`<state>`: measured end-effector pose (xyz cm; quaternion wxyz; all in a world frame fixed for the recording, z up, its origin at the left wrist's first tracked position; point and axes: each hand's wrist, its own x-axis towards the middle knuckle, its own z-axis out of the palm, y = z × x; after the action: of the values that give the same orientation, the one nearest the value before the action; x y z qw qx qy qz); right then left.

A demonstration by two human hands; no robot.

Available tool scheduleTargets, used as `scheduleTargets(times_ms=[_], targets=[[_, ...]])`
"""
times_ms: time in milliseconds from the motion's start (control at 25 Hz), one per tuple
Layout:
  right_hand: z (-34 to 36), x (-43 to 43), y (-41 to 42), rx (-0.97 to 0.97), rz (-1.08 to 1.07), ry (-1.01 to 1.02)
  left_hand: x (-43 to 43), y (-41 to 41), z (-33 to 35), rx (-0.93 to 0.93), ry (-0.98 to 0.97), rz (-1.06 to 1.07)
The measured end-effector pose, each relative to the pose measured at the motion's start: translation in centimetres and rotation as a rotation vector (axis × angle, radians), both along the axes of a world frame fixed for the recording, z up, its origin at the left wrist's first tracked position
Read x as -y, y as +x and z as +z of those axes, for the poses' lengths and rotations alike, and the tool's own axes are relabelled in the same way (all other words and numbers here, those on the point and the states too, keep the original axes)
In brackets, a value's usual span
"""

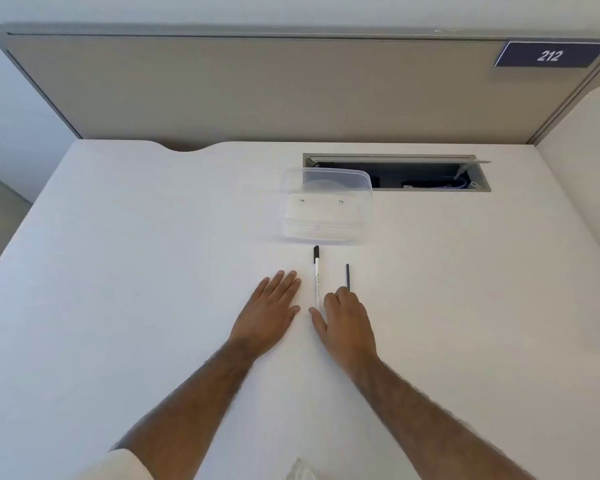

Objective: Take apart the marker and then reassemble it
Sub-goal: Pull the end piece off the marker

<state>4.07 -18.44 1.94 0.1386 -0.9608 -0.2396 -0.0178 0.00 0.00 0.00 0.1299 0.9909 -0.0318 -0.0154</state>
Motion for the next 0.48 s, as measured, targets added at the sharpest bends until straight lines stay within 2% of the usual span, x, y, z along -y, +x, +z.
scheduleTargets(times_ms=[200, 480], targets=[[0.6, -2.2, 0.9, -0.226, -0.136, -0.044, 1.1, 2.2, 0.8, 0.045, -0.029, -0.047], [0.4, -2.5, 1.5, -0.324, -0.219, 0.043, 1.7, 3.7, 0.8, 0.059, -0.003, -0.211]])
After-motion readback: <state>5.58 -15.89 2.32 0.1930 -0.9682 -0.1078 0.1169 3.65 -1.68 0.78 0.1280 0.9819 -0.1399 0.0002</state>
